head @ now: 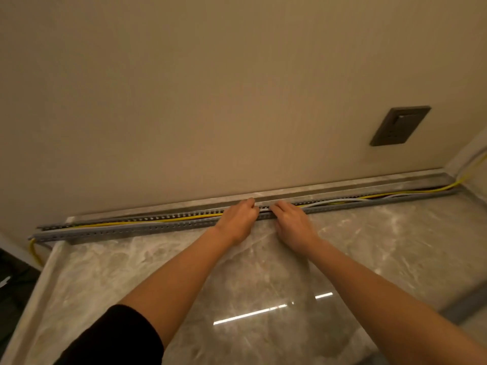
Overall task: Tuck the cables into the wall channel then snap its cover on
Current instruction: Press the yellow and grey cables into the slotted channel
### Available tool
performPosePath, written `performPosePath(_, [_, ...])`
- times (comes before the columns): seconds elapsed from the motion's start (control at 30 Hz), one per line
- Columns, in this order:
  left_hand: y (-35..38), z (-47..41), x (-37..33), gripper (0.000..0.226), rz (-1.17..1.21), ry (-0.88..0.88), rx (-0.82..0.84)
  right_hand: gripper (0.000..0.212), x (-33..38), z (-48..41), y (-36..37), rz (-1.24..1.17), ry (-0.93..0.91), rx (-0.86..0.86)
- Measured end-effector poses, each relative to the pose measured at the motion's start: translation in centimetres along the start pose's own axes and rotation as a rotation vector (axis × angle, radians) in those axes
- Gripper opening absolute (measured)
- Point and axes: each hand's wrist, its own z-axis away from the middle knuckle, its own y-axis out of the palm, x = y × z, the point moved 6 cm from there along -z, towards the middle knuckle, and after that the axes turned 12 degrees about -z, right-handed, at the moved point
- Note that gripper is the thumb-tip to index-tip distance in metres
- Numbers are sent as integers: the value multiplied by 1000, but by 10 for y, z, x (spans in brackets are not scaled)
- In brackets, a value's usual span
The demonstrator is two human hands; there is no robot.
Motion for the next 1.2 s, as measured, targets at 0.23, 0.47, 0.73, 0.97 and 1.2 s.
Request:
performPosePath(0.23, [-13, -31, -35, 32, -114, -103, 111, 35, -34, 0, -15, -212, -40, 144])
performPosePath(0.47, [-35, -62, -71, 31, -148, -237, 187, 40, -97, 11, -45, -192, -5, 176])
performPosePath(0.73, [-45, -107, -140, 31, -46, -248, 222, 42, -169, 28, -65, -194, -22, 251])
performPosePath(0.97, [-58, -116, -161, 34, -33, -397, 314, 53, -188, 36, -75, -363, -13, 404])
performPosePath(1.2, [-103, -125, -211, 33, 50, -388, 196, 49, -248, 72, -120, -378, 152, 336])
